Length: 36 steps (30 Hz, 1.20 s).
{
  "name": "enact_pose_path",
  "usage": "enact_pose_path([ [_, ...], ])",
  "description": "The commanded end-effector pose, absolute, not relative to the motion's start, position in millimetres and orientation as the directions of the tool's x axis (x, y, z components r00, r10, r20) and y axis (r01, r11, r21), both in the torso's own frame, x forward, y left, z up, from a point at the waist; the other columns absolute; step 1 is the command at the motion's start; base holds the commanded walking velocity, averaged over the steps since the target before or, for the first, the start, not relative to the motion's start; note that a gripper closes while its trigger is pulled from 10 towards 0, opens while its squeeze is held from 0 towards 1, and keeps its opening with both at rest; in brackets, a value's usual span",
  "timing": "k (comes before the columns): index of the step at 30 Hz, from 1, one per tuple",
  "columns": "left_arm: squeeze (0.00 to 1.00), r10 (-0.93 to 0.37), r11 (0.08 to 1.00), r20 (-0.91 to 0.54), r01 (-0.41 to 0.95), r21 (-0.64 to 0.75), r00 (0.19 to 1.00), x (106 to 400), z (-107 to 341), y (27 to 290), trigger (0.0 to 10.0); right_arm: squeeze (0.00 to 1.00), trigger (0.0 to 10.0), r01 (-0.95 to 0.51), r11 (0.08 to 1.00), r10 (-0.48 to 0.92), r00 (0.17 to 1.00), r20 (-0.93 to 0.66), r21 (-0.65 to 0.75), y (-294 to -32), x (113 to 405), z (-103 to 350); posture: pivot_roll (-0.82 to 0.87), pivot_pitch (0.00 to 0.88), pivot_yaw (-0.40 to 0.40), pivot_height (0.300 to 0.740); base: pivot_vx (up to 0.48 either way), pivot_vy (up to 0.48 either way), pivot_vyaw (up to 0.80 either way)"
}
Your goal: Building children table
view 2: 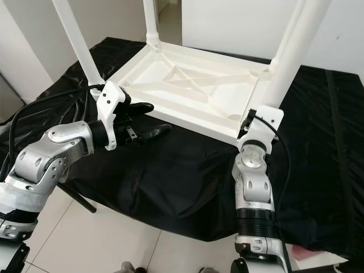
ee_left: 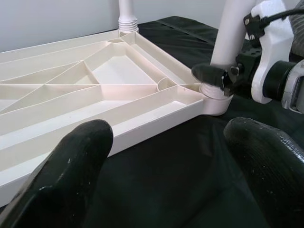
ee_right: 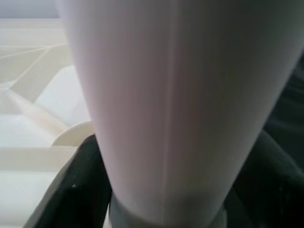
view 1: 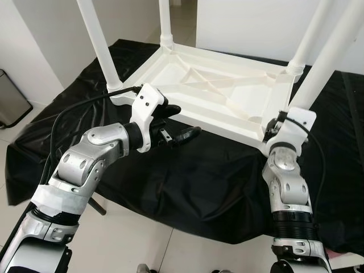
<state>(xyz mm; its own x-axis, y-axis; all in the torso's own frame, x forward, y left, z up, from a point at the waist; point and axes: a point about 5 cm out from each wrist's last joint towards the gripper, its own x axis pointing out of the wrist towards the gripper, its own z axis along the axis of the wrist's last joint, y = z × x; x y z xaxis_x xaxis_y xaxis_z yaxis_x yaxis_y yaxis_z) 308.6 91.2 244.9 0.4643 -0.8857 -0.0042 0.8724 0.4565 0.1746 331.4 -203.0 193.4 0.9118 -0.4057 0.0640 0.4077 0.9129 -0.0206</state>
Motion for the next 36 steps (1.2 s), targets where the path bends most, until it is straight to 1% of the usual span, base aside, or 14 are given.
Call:
enact_pose_path([
  [1,0.0,-0.906,0.412,-0.024,0.893,0.179,0.423,305,244,92,10.0,0.0,10.0,0.282,0.959,-0.281,0.957,0.073,-0.009,-193,332,193,-0.11,0.136,0.094,0.74,0.0,0.0,0.0],
  [2,0.0,-0.906,0.413,-0.023,0.893,0.179,0.423,305,244,93,10.0,0.0,10.0,0.188,0.982,-0.185,0.976,0.113,-0.016,-187,332,202,-0.11,0.136,0.094,0.74,0.0,0.0,0.0],
  [3,0.0,-0.906,0.413,-0.023,0.893,0.179,0.423,305,244,93,10.0,0.0,10.0,0.188,0.982,-0.185,0.976,0.113,-0.016,-187,332,202,-0.11,0.136,0.094,0.74,0.0,0.0,0.0],
  [5,0.0,-0.905,0.414,-0.023,0.892,0.179,0.425,306,244,93,10.0,0.0,10.0,0.103,0.993,-0.093,0.983,0.159,-0.055,-184,329,211,-0.11,0.137,0.094,0.74,0.0,0.0,0.0],
  [9,0.0,-0.905,0.415,-0.022,0.892,0.18,0.425,306,244,93,10.0,0.0,10.0,0.087,0.991,-0.07,0.984,0.164,-0.099,-190,329,215,-0.11,0.138,0.094,0.74,0.0,0.0,0.0],
  [12,0.0,-0.905,0.415,-0.02,0.892,0.181,0.425,306,245,93,10.0,0.0,10.0,0.078,0.98,-0.052,0.988,0.142,-0.182,-208,331,218,-0.12,0.142,0.095,0.74,0.0,0.0,0.0],
  [14,0.0,-0.905,0.415,-0.02,0.892,0.18,0.425,306,245,93,10.0,0.0,10.0,0.069,0.976,-0.044,0.991,0.126,-0.207,-211,331,218,-0.12,0.142,0.095,0.74,0.0,0.0,0.0],
  [20,0.0,-0.918,0.385,-0.024,0.905,0.181,0.395,305,246,91,10.0,0.0,10.0,-0.053,0.959,0.073,0.995,0.061,-0.278,-222,333,217,-0.12,0.145,0.097,0.74,0.0,0.0,0.0],
  [23,0.0,-0.961,0.26,-0.051,0.949,0.177,0.273,296,246,85,10.0,0.0,10.0,-0.151,0.94,0.167,0.986,0.025,-0.307,-231,336,222,-0.12,0.148,0.092,0.74,0.0,0.0,0.0],
  [25,0.0,-0.974,0.198,-0.075,0.963,0.184,0.215,292,246,82,10.0,0.0,10.0,-0.183,0.927,0.2,0.98,0.019,-0.327,-233,338,226,-0.11,0.148,0.093,0.74,0.0,0.0,0.0],
  [28,0.0,-0.978,0.169,-0.093,0.967,0.19,0.189,291,245,80,10.0,0.0,10.0,-0.199,0.914,0.22,0.975,0.02,-0.353,-233,340,231,-0.12,0.148,0.094,0.74,0.0,0.0,0.0],
  [32,0.0,-0.985,0.102,-0.115,0.977,0.187,0.125,287,243,73,10.0,0.0,10.0,-0.303,0.873,0.319,0.947,-0.022,-0.382,-231,342,234,-0.12,0.148,0.094,0.74,0.0,0.0,0.0],
  [34,0.0,-0.99,0.05,-0.119,0.981,0.189,0.073,282,242,67,10.0,0.0,10.0,-0.398,0.815,0.401,0.912,-0.086,-0.421,-232,339,232,-0.12,0.149,0.091,0.74,0.0,0.0,0.0],
  [36,0.0,-0.991,0.038,-0.119,0.981,0.188,0.061,281,242,66,10.0,0.0,10.0,-0.425,0.803,0.423,0.9,-0.103,-0.418,-232,338,231,-0.12,0.149,0.091,0.74,0.0,0.0,0.0],
])
